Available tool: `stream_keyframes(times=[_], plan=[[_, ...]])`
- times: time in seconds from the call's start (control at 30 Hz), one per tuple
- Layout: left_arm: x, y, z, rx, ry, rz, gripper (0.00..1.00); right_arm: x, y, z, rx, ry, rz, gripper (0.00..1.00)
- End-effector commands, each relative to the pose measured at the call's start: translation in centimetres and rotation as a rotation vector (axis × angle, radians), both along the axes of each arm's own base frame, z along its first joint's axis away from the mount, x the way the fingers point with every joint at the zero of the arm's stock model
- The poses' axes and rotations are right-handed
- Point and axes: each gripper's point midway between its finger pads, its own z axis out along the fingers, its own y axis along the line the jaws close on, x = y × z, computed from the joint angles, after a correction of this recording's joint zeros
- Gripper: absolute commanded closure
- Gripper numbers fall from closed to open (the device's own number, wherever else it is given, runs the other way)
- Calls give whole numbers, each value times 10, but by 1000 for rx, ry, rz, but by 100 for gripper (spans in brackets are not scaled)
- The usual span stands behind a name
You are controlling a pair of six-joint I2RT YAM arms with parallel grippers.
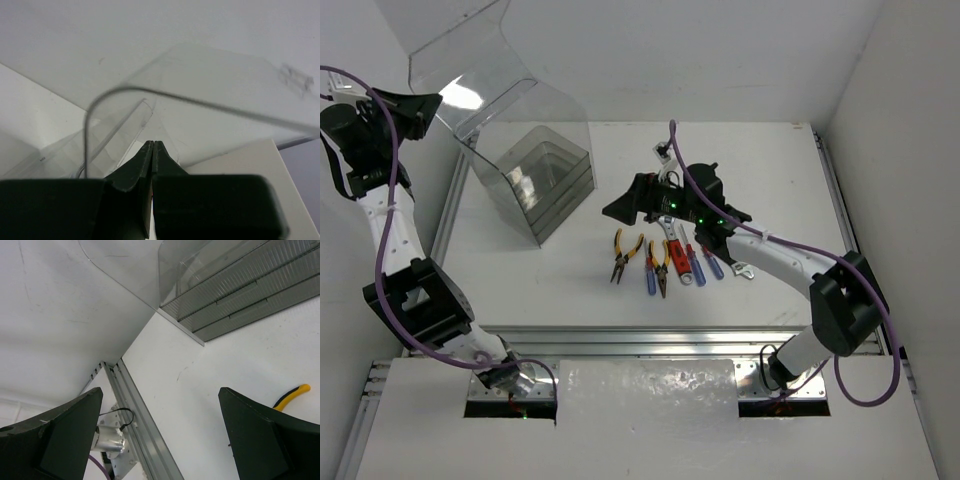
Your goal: Sort the tools into containers
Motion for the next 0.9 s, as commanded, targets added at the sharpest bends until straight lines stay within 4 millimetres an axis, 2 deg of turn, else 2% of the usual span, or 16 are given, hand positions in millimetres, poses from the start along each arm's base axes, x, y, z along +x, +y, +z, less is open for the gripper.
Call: stream_keyframes(times=[0.0, 0.47, 0.57, 0.63, 0.67, 0.7, 0.77, 0.8, 0.87], plan=[[-8, -1, 30, 56, -80, -6, 100, 1, -5, 25, 25, -76, -6, 1], [-11, -1, 35, 52, -88, -15, 100, 0, -15, 21, -17, -81, -25, 1], [-23, -9, 43, 73, -106, -18, 100, 1, -17, 17, -42, -80, -30, 1], [-28, -13, 40, 75, -96, -10, 100, 5, -23, 7, -96, -55, -61, 1], [-32, -14, 40, 81, -92, 0, 97, 7, -25, 4, -117, -47, -76, 1], [-40, -18, 46, 100, -104, 13, 87, 8, -30, -1, -152, -17, -91, 1], [-46, -21, 41, 97, -91, 23, 74, 14, -36, -1, -190, -16, -131, 1], [-52, -23, 40, 103, -87, 34, 62, 13, -42, -9, -227, 9, -143, 1], [-61, -28, 42, 122, -86, 41, 49, 19, -51, -10, -280, 10, -191, 1]])
